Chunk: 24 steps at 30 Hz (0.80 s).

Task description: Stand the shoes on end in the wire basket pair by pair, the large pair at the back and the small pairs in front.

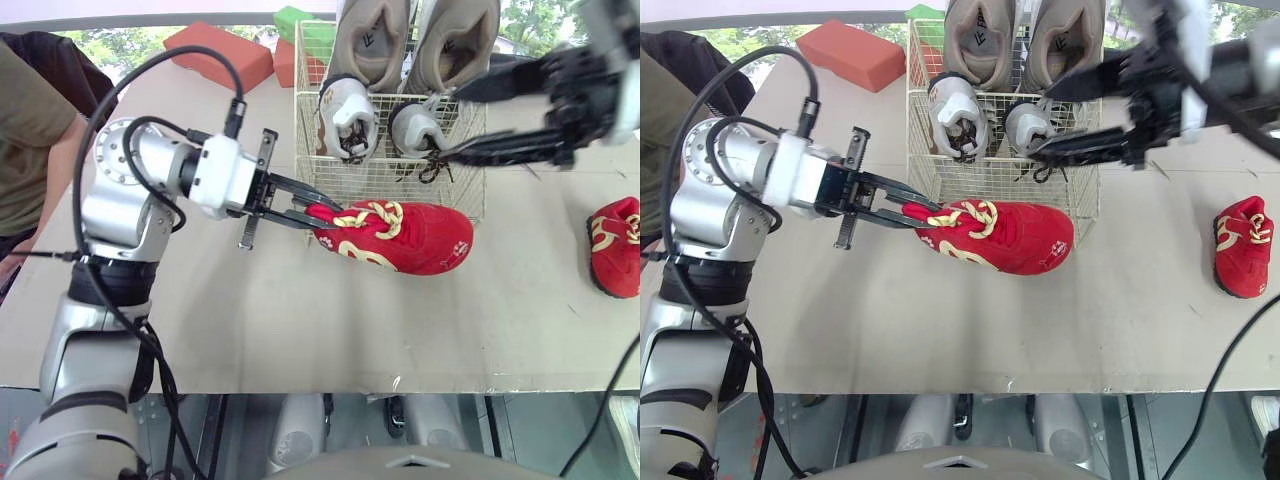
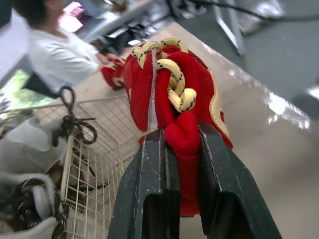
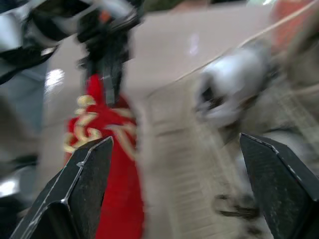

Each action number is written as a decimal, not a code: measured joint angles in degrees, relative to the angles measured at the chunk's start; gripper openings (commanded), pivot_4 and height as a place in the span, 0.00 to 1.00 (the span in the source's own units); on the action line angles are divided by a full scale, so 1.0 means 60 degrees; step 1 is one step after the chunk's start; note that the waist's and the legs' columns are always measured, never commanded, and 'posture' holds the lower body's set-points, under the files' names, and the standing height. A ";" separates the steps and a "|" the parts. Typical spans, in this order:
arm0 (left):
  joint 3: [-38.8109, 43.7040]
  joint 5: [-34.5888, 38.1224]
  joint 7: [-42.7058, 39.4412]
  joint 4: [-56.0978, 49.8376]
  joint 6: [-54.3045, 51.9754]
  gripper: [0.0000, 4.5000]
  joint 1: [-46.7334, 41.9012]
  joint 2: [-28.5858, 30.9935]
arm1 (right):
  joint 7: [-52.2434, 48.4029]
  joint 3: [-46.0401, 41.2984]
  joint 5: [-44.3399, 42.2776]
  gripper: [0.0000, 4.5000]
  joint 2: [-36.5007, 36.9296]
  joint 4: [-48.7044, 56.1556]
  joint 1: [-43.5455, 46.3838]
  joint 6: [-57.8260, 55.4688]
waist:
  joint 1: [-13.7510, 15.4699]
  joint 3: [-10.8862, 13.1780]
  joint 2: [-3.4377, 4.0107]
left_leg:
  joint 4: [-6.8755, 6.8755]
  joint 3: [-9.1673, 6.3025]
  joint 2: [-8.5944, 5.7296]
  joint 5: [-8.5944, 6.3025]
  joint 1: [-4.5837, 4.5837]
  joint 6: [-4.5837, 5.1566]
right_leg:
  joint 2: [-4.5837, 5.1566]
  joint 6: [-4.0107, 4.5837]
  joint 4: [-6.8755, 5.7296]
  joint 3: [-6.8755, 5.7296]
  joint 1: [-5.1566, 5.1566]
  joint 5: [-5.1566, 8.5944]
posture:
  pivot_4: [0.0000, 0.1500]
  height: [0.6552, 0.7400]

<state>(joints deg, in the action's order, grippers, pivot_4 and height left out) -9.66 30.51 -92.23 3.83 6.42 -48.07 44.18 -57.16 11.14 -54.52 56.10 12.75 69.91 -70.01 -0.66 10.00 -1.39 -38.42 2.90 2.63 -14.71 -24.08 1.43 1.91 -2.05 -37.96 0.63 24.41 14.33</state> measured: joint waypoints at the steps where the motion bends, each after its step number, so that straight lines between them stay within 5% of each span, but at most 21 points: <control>1: -0.0246 -0.0057 -0.0002 0.0197 0.0355 0.04 -0.0231 -0.0097 | -0.0027 0.0214 -0.0018 0.87 -0.0287 -0.0028 0.0057 -0.0385 | 0.0007 0.0000 0.0000 | -0.0005 -0.0002 0.0001 0.0000 -0.0029 0.0000 | 0.0000 -0.0001 -0.0009 -0.0003 0.0028 -0.0001 | 1.00 1.00; 5: -0.0753 -0.0307 -0.0003 0.0714 0.1474 0.04 -0.0808 -0.0415 | 0.0011 0.0931 -0.0002 0.87 -0.1107 -0.0347 0.0034 -0.1543 | 0.0023 0.0000 0.0001 | -0.0060 -0.0018 -0.0001 0.0002 -0.0150 -0.0002 | 0.0006 -0.0005 -0.0052 -0.0023 0.0130 -0.0004 | 1.00 1.00; 15: -0.0682 -0.0627 -0.0004 0.1642 0.3060 0.04 -0.1071 -0.0982 | -0.0289 0.1199 0.0572 0.04 -0.1324 -0.0885 -0.0171 -0.1963 | 0.0007 0.0000 0.0000 | -0.0139 -0.0020 -0.0003 -0.0004 -0.0151 0.0009 | 0.0006 -0.0007 -0.0138 -0.0017 0.0139 -0.0004 | 1.00 1.00; 16: -0.0535 -0.0631 0.0005 0.1678 0.3157 0.22 -0.1070 -0.1105 | -0.0354 0.1122 0.0613 0.00 -0.1287 -0.0840 -0.0225 -0.1947 | 0.0007 0.0000 0.0000 | -0.0144 -0.0021 -0.0003 -0.0004 -0.0146 0.0009 | 0.0005 -0.0007 -0.0149 -0.0017 0.0138 -0.0003 | 1.00 1.00; 19: -0.0065 -0.0490 0.0265 0.1589 0.2955 0.43 -0.1056 -0.1223 | -0.0333 0.0762 0.0598 0.00 -0.1300 -0.0773 -0.0488 -0.1987 | 0.0006 0.0000 0.0000 | -0.0147 -0.0024 -0.0001 -0.0004 -0.0140 0.0009 | 0.0002 -0.0007 -0.0156 -0.0016 0.0135 -0.0004 | 1.00 1.00; 24: 0.1508 0.1182 0.3045 0.0171 -0.1146 0.93 -0.0366 -0.0507 | 0.0501 -0.1197 -0.0177 0.00 -0.2188 -0.0691 -0.1510 -0.2598 | -0.0122 0.0000 0.0001 | -0.0133 -0.0052 0.0020 -0.0004 -0.0124 0.0009 | 0.0000 -0.0013 -0.0161 0.0023 0.0138 -0.0006 | 1.00 1.00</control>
<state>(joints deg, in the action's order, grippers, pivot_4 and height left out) -0.62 37.60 -73.95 4.86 -0.45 -50.27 41.14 -54.16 3.96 -55.58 42.97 8.60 60.85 -85.60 -1.39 9.99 -1.38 -39.22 2.59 2.75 -14.74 -24.82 1.48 1.91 -2.12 -38.92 0.76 25.24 14.29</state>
